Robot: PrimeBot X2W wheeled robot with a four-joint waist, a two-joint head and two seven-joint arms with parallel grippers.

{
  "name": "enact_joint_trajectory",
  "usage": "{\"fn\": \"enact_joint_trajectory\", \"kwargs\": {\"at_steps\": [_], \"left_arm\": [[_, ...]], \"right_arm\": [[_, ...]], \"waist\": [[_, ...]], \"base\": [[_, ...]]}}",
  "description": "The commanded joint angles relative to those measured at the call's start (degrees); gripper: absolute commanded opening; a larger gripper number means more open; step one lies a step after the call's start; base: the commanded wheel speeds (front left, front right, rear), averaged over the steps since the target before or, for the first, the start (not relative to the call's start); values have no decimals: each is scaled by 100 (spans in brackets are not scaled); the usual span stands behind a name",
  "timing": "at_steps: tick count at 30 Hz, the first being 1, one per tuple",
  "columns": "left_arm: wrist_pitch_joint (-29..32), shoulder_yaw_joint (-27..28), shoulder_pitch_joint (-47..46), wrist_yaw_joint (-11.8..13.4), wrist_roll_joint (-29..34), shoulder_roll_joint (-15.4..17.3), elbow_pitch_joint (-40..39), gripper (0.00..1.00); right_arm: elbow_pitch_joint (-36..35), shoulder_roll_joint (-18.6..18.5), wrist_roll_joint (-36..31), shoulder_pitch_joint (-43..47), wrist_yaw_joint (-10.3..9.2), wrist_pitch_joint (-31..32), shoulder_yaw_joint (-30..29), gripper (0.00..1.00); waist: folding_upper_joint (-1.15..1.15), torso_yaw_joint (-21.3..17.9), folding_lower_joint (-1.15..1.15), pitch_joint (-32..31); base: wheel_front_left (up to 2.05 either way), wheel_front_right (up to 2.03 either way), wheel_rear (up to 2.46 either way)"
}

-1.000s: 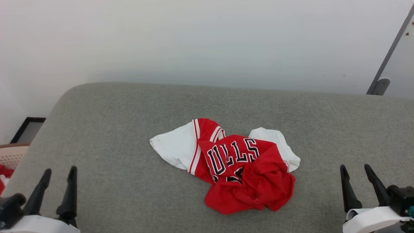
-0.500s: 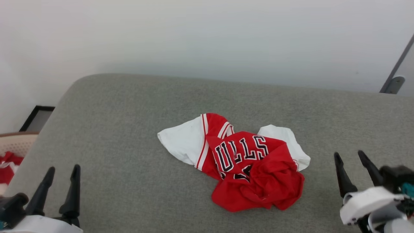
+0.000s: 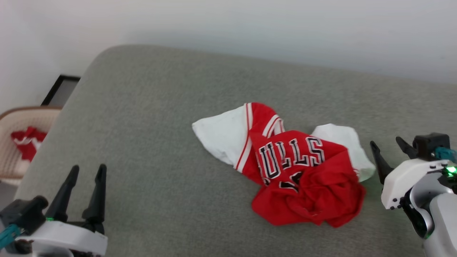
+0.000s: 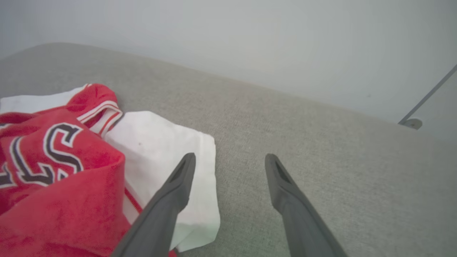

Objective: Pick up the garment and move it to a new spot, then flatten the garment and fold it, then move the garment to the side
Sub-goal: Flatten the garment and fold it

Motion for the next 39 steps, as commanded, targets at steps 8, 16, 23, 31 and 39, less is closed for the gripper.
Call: {"fn": "enact_joint_trajectory", "kwargs": {"at_steps": [8, 16, 23, 31, 39], "left_arm": [[0, -116, -383, -179, 162, -209, 185, 100], [0, -171, -611, -307, 266, -376, 431, 100], [0, -77, -568, -333, 280, -388, 572, 100], [0, 44, -414, -298, 276, -296, 511, 100], [29, 40, -343, -239, 269, -246, 430, 100]], "right_arm": [[926, -296, 454, -578, -8, 952, 614, 100], [1677, -382, 1126, -824, -7, 1793, 1321, 0], [1626, -699, 1466, -1050, -11, 1642, 1475, 0], [1246, -1195, 1565, -1122, -9, 1513, 1293, 0], [1179, -1747, 1440, -698, -9, 1582, 621, 0]], "waist": [[0, 490, 0, 540], [0, 612, 0, 680], [0, 485, 0, 569], [0, 169, 0, 410], [0, -16, 0, 348]], "base": [[0, 0, 0], [0, 0, 0], [0, 0, 0], [0, 0, 0], [0, 0, 0]]}}
